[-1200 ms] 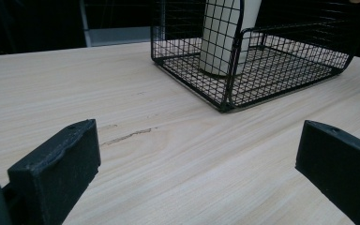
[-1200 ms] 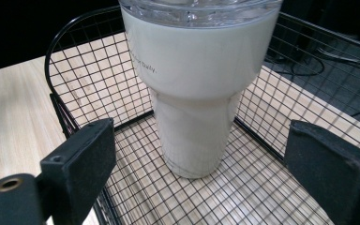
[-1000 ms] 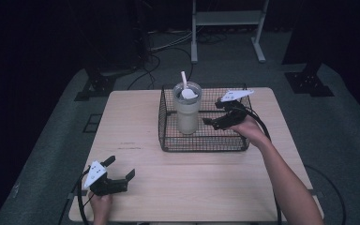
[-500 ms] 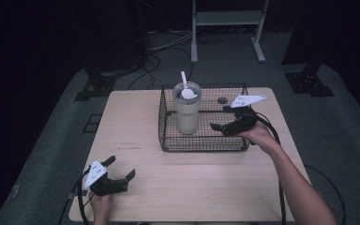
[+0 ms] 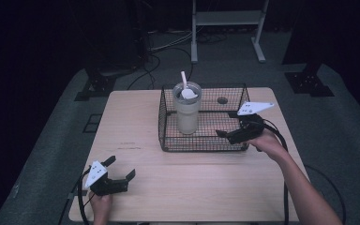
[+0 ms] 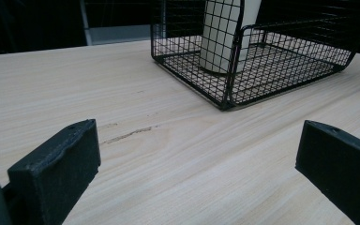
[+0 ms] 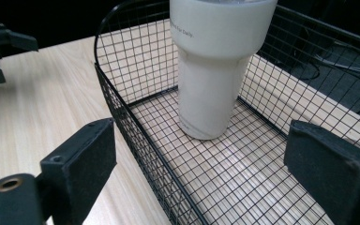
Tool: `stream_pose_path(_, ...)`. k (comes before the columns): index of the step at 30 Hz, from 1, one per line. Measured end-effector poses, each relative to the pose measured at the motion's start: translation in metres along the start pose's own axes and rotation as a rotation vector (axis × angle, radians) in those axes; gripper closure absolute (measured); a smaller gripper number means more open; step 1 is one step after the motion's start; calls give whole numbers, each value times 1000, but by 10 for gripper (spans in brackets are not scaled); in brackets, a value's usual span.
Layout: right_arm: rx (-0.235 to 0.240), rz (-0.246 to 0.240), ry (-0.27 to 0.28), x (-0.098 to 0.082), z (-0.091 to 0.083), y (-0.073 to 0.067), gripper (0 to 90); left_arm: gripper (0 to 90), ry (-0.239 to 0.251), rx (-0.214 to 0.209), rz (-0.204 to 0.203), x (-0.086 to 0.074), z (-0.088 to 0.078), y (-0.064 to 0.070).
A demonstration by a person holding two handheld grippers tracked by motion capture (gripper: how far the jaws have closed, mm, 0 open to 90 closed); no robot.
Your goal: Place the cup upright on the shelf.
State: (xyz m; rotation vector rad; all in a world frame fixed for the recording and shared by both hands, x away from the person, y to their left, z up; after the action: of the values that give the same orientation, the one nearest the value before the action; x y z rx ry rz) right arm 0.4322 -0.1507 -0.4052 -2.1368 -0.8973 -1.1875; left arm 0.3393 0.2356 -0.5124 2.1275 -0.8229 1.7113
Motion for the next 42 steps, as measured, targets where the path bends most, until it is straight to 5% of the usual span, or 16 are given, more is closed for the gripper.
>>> stream_pose_path(20,-11,-6,20,-17,-32,-6,89,0,-1,1,2,0,1,1)
stream_pose_path(42,-25,22,11,-61,-50,-9,89,0,-4,1,8,0,0,1)
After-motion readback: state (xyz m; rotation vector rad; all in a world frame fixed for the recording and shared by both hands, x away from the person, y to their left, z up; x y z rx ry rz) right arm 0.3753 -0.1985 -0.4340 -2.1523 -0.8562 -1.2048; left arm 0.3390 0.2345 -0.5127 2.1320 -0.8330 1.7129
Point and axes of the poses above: each handheld gripper's, and its own axes: z roughly forward along the jaws, x roughly out of its top, y roughly to its right, the point moved 8 cm from there along z, roughly forward along the jaws, and after that the axes turned 9 degrees about z, right-handed, at the moved point
